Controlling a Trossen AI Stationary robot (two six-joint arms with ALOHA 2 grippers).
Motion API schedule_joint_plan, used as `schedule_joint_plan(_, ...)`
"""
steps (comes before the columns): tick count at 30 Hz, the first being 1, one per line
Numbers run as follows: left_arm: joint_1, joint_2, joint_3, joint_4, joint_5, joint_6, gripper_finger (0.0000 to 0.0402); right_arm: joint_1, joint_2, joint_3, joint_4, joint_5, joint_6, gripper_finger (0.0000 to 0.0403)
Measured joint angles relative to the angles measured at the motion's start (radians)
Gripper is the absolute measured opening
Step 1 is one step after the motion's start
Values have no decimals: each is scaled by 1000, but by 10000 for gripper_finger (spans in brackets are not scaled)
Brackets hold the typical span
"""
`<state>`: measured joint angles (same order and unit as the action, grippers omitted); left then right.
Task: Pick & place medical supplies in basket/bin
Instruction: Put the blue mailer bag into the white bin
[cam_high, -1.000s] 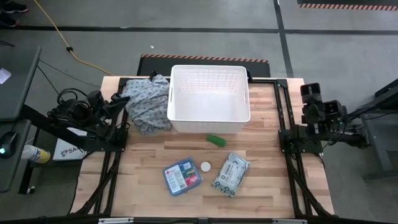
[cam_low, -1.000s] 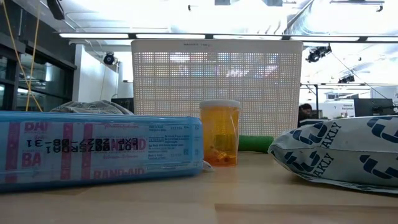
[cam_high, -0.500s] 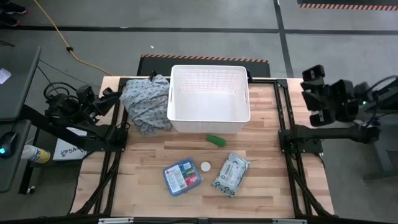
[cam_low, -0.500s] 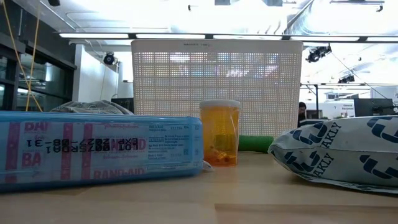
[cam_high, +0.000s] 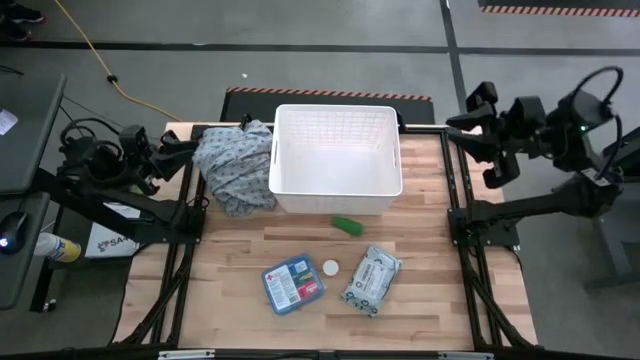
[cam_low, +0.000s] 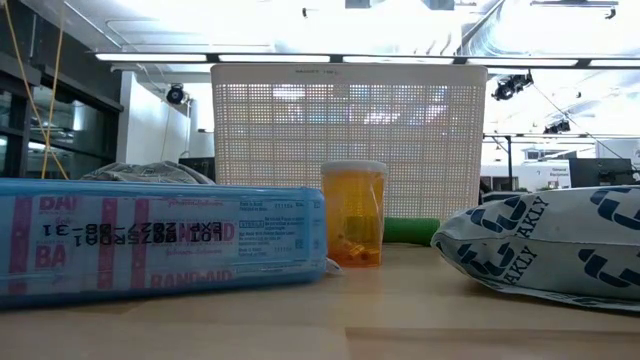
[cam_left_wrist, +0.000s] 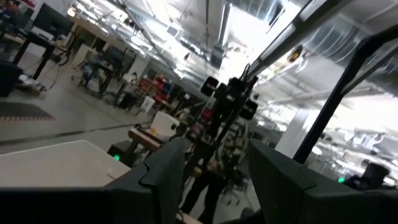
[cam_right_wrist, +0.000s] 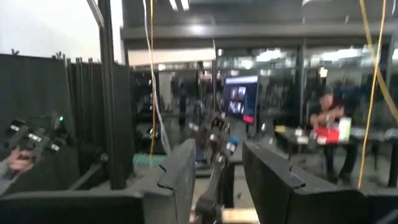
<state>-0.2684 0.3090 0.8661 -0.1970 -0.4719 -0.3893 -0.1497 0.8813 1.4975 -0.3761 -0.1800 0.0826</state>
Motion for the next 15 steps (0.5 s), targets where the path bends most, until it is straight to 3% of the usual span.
schedule_joint_plan(8,0,137,205,-241,0,0,211,0,121,218,-248,-105,181,124)
schedule_joint_plan(15,0,232,337,-427,0,-8,211,0,175,301,-292,-260,260,124)
